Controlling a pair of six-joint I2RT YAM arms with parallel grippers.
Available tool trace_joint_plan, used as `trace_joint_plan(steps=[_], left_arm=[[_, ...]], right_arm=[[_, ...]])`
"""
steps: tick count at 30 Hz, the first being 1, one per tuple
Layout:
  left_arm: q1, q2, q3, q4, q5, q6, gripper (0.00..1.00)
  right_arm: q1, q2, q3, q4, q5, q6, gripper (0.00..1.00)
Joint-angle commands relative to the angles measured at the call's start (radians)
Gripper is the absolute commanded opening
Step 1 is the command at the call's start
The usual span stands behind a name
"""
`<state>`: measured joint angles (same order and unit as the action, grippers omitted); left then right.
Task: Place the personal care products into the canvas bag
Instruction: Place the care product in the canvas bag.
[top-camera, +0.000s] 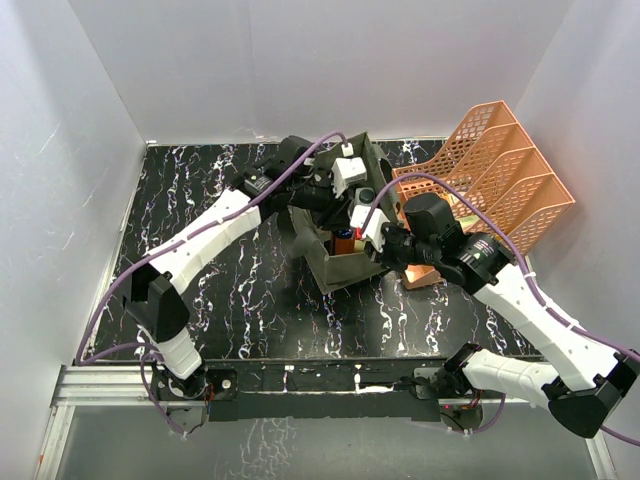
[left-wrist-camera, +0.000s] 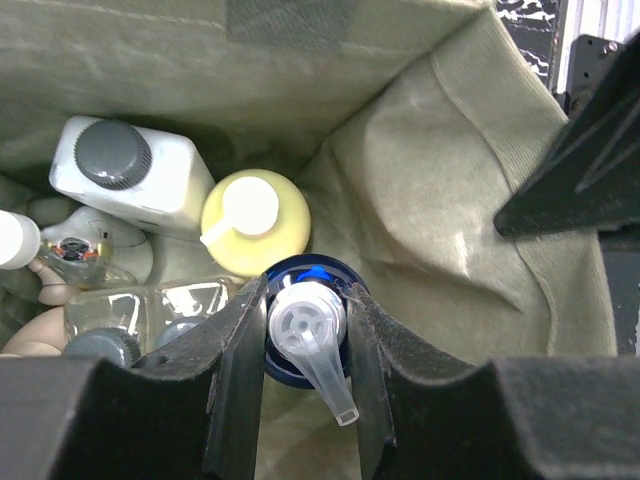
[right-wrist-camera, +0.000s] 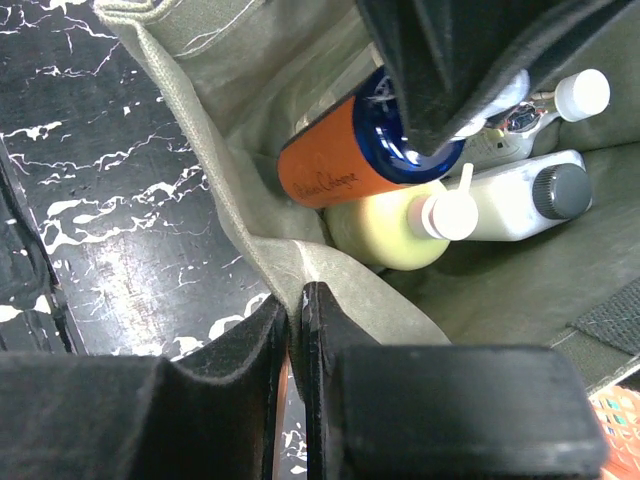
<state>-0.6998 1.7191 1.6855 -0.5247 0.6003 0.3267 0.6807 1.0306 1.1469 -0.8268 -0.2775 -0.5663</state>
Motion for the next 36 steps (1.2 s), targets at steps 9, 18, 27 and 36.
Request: trace_joint_plan(steps=[9,18,27,36], left_arm=[[0.0,-0.105,-0.119,0.142,0.141,0.117,0.0],[0.0,-0.047,-0.133,0.078,0.149,0.197,0.0],[0.002,0.004,-0.153,0.029,0.143,0.221,0.0],[0.002,0.063,-0.167,-0.073,0.115,0.31,0.0]], right_arm=[[0.01,0.006,0.073,0.029,-0.013,0.022,0.1],[0.01,0.021,0.103,0.035,-0.012,0.021,0.1],[0.01,0.018,0.107,0.031,-0.008,0.007,0.1],[0.01,0.024,0.109,0.032,-0.007,0.001,0.1]])
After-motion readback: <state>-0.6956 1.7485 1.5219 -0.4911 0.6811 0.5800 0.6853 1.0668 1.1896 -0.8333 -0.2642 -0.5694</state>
